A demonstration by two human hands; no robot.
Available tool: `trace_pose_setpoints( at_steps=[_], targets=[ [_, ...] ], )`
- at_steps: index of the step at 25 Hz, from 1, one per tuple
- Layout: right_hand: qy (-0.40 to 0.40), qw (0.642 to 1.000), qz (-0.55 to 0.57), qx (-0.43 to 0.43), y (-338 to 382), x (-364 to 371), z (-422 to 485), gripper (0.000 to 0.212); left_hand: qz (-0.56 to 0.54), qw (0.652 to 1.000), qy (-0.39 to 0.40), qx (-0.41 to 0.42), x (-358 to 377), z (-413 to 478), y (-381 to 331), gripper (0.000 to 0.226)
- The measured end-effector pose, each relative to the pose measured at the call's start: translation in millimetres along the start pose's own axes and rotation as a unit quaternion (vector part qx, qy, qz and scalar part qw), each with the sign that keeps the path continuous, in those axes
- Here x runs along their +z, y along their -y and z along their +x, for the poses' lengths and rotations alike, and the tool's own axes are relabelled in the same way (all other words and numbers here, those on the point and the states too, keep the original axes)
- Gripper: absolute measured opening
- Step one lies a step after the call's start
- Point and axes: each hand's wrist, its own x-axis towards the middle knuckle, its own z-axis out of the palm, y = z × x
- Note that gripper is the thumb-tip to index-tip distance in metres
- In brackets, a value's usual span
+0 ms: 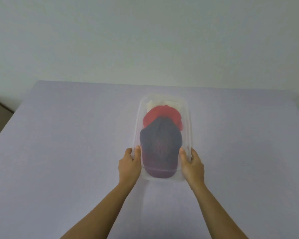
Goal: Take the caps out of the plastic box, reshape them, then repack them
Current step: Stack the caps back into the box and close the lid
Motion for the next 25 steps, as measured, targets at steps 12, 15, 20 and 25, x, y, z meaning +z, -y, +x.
trace_pose_setpoints(
  at_steps=[12,15,20,25],
  targets=[
    [0.033,0.999,-0.024,-0.023,52.4,25.8,151.6,0.068,0.035,0.999,-0.012,0.008,45.6,133.1,-62.7,0.050],
    [0.025,0.999,-0.030,-0.036,58.2,28.8,167.8,0.067,0.039,0.999,-0.020,0.017,51.3,146.6,-68.3,0.053],
    [0.020,0.996,-0.074,-0.042,61.6,27.9,165.5,0.070,0.085,0.996,-0.006,0.014,52.2,145.8,-75.1,0.056],
    [-0.024,0.975,-0.168,-0.146,77.8,22.8,129.4,0.071,0.149,0.982,-0.017,0.114,36.7,126.0,-81.6,0.060]
  ],
)
